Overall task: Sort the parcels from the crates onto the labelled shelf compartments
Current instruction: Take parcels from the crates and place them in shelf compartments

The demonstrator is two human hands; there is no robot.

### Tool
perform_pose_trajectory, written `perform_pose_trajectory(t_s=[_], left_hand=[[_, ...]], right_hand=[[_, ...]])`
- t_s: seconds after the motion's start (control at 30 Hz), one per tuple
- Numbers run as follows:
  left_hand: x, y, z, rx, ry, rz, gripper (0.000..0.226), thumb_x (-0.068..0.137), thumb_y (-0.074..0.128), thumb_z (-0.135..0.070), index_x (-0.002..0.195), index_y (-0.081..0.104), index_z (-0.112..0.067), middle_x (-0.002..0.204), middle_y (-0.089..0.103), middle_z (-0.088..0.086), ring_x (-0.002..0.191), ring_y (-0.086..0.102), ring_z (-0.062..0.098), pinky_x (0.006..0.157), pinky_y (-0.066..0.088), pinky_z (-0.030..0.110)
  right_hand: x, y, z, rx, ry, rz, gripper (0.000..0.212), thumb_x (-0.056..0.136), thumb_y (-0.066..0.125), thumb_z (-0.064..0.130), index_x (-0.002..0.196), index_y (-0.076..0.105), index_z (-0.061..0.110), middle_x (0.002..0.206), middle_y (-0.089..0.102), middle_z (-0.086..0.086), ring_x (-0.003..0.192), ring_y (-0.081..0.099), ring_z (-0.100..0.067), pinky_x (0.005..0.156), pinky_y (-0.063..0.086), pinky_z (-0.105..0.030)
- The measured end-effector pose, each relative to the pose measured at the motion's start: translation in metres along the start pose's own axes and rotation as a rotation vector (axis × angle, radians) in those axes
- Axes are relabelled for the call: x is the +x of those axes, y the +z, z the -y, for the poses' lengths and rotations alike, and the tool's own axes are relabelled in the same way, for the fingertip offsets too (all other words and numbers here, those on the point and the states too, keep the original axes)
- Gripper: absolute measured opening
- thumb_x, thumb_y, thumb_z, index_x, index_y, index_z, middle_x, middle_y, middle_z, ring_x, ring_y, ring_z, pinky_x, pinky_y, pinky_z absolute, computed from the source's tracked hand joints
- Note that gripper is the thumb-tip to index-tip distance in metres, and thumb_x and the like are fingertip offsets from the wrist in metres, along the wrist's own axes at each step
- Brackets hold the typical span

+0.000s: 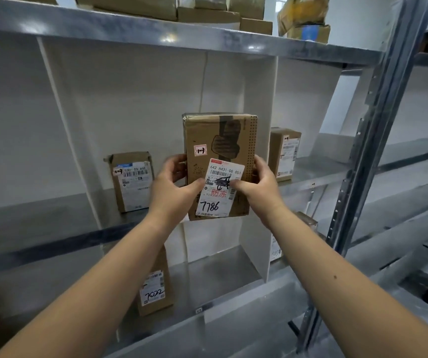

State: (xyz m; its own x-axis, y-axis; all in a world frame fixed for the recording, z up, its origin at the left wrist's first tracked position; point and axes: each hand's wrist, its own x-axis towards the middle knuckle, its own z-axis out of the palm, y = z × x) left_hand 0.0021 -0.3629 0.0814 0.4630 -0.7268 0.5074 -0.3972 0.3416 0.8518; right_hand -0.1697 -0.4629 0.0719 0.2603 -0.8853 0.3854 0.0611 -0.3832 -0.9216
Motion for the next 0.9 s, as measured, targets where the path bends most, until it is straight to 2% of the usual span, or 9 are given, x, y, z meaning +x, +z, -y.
perform_pose_trajectory(t_s=[0.1, 0.2, 0.33, 0.5, 0.63, 0.7, 0.8, 0.9], left_hand=[[0.010, 0.016, 0.009, 0.024, -0.019, -0.046, 0.049, 0.088, 0.082, -0.019, 0.125, 0.055, -0.037, 0.111, 0.064, -0.024, 0.104, 0.060, -0.007, 0.077, 0.054, 0.016], [0.020, 0.030, 0.021, 0.072, -0.035, -0.117, 0.049, 0.088, 0.081, -0.020, 0.127, 0.058, -0.035, 0.120, 0.067, -0.018, 0.117, 0.063, 0.006, 0.093, 0.057, 0.033], [0.033, 0.048, 0.037, 0.083, -0.056, -0.213, 0.047, 0.091, 0.078, -0.020, 0.132, 0.059, -0.032, 0.127, 0.068, -0.014, 0.123, 0.063, 0.012, 0.099, 0.057, 0.039], [0.049, 0.061, 0.057, 0.080, -0.051, -0.311, 0.038, 0.092, 0.077, -0.015, 0.124, 0.064, -0.028, 0.120, 0.072, -0.014, 0.116, 0.068, 0.006, 0.090, 0.060, 0.030], [0.068, 0.062, 0.066, 0.079, -0.043, -0.338, 0.032, 0.089, 0.078, -0.006, 0.110, 0.067, -0.028, 0.110, 0.075, -0.011, 0.108, 0.071, 0.008, 0.088, 0.061, 0.029], [0.076, 0.063, 0.071, 0.091, -0.026, -0.344, 0.032, 0.089, 0.077, -0.003, 0.111, 0.066, -0.023, 0.111, 0.074, -0.011, 0.110, 0.071, 0.011, 0.088, 0.060, 0.025], [0.083, 0.065, 0.077, 0.114, -0.010, -0.347, 0.034, 0.089, 0.078, -0.003, 0.118, 0.067, -0.018, 0.114, 0.073, -0.009, 0.112, 0.069, 0.011, 0.084, 0.058, 0.017], [0.086, 0.064, 0.082, 0.099, -0.030, -0.354, 0.038, 0.089, 0.078, -0.004, 0.124, 0.068, -0.017, 0.117, 0.074, -0.008, 0.114, 0.069, 0.009, 0.089, 0.058, 0.022]], right_hand=[[0.025, -0.005, -0.016, 0.011, -0.011, 0.037, 0.068, 0.082, 0.082, 0.008, 0.142, 0.054, 0.025, 0.118, 0.073, 0.005, 0.110, 0.071, -0.016, 0.088, 0.064, -0.041], [0.050, -0.012, -0.032, 0.034, -0.004, 0.081, 0.067, 0.079, 0.085, 0.006, 0.134, 0.056, 0.029, 0.114, 0.073, 0.006, 0.107, 0.071, -0.015, 0.089, 0.063, -0.042], [0.077, -0.013, -0.048, 0.027, -0.024, 0.166, 0.063, 0.082, 0.085, 0.012, 0.133, 0.055, 0.034, 0.116, 0.072, 0.009, 0.109, 0.070, -0.015, 0.088, 0.064, -0.046], [0.101, -0.009, -0.062, -0.032, -0.057, 0.244, 0.063, 0.088, 0.081, 0.022, 0.139, 0.049, 0.040, 0.121, 0.068, 0.017, 0.116, 0.066, -0.012, 0.091, 0.063, -0.045], [0.120, -0.005, -0.068, -0.044, -0.080, 0.282, 0.060, 0.090, 0.079, 0.019, 0.138, 0.048, 0.037, 0.117, 0.065, 0.020, 0.112, 0.064, -0.007, 0.091, 0.063, -0.041], [0.127, -0.002, -0.070, -0.048, -0.089, 0.287, 0.061, 0.090, 0.079, 0.019, 0.141, 0.048, 0.034, 0.116, 0.065, 0.020, 0.108, 0.065, -0.005, 0.090, 0.064, -0.040], [0.136, 0.004, -0.076, -0.042, -0.104, 0.281, 0.063, 0.090, 0.078, 0.021, 0.143, 0.047, 0.033, 0.123, 0.067, 0.016, 0.112, 0.066, -0.007, 0.091, 0.064, -0.044], [0.140, 0.008, -0.081, -0.031, -0.116, 0.281, 0.063, 0.091, 0.078, 0.020, 0.144, 0.046, 0.031, 0.128, 0.067, 0.012, 0.117, 0.065, -0.010, 0.092, 0.063, -0.043]])
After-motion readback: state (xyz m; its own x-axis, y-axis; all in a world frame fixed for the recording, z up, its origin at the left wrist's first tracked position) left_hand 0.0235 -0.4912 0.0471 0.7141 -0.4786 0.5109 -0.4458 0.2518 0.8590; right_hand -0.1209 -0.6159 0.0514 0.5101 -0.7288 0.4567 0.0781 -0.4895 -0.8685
